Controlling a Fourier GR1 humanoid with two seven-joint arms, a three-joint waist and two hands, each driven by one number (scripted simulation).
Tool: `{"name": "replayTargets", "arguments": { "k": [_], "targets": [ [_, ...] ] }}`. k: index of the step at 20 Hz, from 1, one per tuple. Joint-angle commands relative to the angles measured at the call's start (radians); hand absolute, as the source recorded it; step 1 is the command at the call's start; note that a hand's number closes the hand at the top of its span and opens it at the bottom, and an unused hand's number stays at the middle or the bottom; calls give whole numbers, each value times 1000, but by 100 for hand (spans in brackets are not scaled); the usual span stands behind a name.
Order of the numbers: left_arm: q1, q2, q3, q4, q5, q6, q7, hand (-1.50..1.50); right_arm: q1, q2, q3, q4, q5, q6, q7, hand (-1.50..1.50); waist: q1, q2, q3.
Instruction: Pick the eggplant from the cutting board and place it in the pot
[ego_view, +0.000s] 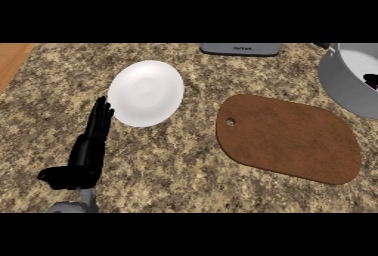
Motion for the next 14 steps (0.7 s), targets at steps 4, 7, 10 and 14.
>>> {"name": "replayTargets", "arguments": {
  "k": [4,7,10,14],
  "targets": [
    [-5,20,21,-3,18,-20,9,0,38,106,-120,-161,-185,-369,-261,-150,-5,8,19],
    [-13,24,34,-17,19,-7,43,0,59,98,-182,-218,-322,-365,-411,-150,-24,0,18],
    [7,-37,-24,23,-44,40,-22,0,108,87,-226,-241,-435,-359,-523,-150,-27,2,16],
    [18,-24,-24,-20,-34,22,13,0,133,92,-235,-253,-557,-358,-651,-150,-22,-1,15]
  ]
}}
